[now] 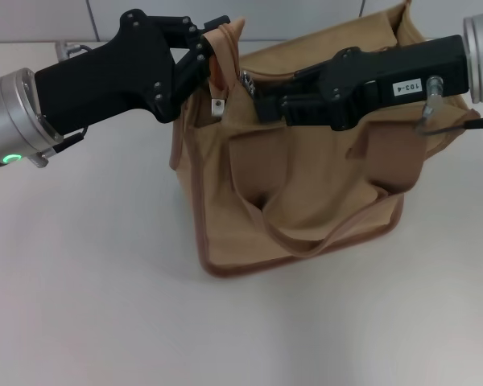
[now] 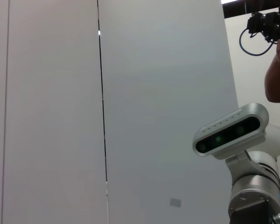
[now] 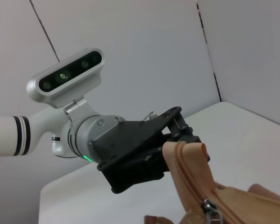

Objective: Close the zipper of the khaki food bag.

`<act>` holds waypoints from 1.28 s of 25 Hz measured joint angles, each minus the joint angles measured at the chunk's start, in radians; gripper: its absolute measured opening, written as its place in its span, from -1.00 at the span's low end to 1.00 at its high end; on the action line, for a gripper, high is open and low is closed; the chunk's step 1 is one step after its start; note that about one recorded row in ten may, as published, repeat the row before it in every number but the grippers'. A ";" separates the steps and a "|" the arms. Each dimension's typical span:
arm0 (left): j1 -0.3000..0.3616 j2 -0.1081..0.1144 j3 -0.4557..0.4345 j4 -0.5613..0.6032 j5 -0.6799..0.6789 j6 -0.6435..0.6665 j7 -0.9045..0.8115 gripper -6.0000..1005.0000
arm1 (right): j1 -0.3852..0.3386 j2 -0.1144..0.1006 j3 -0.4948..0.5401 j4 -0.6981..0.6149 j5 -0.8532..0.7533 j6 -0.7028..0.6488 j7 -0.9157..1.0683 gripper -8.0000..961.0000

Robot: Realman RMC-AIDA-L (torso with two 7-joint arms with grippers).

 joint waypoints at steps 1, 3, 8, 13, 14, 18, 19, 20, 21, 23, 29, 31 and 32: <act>0.000 0.000 0.000 0.000 0.000 0.000 0.000 -0.95 | -0.004 0.000 0.003 -0.003 0.000 0.000 -0.009 -0.48; 0.005 0.000 0.001 0.000 0.000 0.000 -0.002 -0.95 | -0.010 -0.001 0.003 -0.005 0.000 0.001 -0.025 -0.48; 0.009 0.000 0.001 0.000 0.000 0.004 -0.002 -0.95 | -0.010 0.000 -0.010 0.005 0.009 0.013 -0.052 -0.48; 0.010 0.000 0.004 0.000 0.000 0.007 -0.003 -0.95 | 0.000 -0.001 -0.028 0.018 0.040 0.017 -0.064 -0.48; 0.010 0.000 0.004 0.000 0.000 0.008 -0.003 -0.95 | 0.002 -0.002 -0.032 0.020 0.041 0.017 -0.064 -0.48; 0.010 0.000 0.004 0.000 0.000 0.012 -0.003 -0.95 | 0.015 -0.002 -0.049 0.029 0.041 0.022 -0.064 -0.48; 0.010 0.000 0.004 0.000 0.000 0.012 -0.003 -0.95 | 0.018 -0.003 -0.051 0.032 0.041 0.023 -0.064 -0.48; 0.010 0.000 0.004 0.000 0.000 0.012 -0.003 -0.95 | 0.019 -0.003 -0.052 0.036 0.041 0.024 -0.061 -0.48; 0.010 0.000 0.004 0.000 0.000 0.012 -0.003 -0.95 | 0.020 -0.004 -0.052 0.039 0.039 0.024 -0.059 -0.48; 0.010 0.000 0.004 0.000 0.000 0.012 -0.003 -0.95 | 0.020 -0.004 -0.049 0.042 0.035 0.024 -0.051 -0.48; 0.010 0.000 0.003 0.000 0.000 0.015 -0.003 -0.95 | 0.012 -0.005 -0.046 0.045 0.032 0.024 -0.029 -0.48; 0.009 0.000 0.004 0.000 0.000 0.015 -0.003 -0.95 | 0.011 -0.005 -0.045 0.045 0.031 0.025 -0.022 -0.48; 0.008 0.000 0.004 0.000 0.000 0.015 -0.003 -0.95 | 0.011 -0.005 -0.045 0.045 0.031 0.026 -0.018 -0.48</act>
